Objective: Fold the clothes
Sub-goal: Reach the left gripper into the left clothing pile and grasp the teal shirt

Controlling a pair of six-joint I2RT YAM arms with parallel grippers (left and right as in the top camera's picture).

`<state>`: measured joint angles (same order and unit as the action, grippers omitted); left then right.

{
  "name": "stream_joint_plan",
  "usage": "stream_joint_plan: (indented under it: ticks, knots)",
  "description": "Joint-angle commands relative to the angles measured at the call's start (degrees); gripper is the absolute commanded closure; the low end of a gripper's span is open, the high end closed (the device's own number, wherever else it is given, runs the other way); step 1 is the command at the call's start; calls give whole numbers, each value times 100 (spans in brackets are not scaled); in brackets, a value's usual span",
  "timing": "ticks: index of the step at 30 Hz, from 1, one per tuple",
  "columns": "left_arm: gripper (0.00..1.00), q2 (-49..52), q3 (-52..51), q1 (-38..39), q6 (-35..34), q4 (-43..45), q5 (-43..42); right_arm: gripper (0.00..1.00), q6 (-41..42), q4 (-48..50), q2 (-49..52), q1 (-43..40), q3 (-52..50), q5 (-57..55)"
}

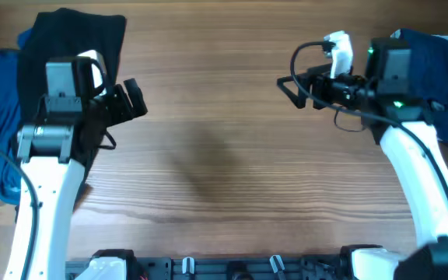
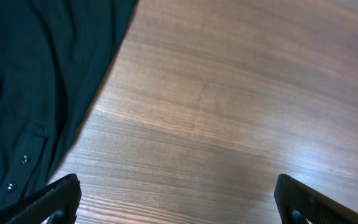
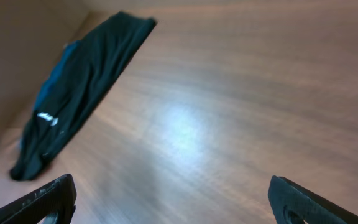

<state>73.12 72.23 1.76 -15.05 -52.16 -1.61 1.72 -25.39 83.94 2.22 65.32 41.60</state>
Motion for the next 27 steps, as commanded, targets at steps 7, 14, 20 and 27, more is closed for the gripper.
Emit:
stream_joint_plan:
  ticks: [7, 14, 20, 27]
  knots:
    - [1, 968, 96, -1182, -605, -741, 448, 0, 278, 74, 424, 20, 116, 754]
    - [8, 1539, 87, -2361, -1014, -951, 404, 1, 181, 70, 426, 63, 114, 730]
    - [13, 1572, 85, -3042, -1117, -1010, 409, 1, 98, 48, 426, 260, 105, 260]
    - [12, 1574, 83, -3762, -1493, -457, 404, 1, -39, 118, 522, 546, 103, -4]
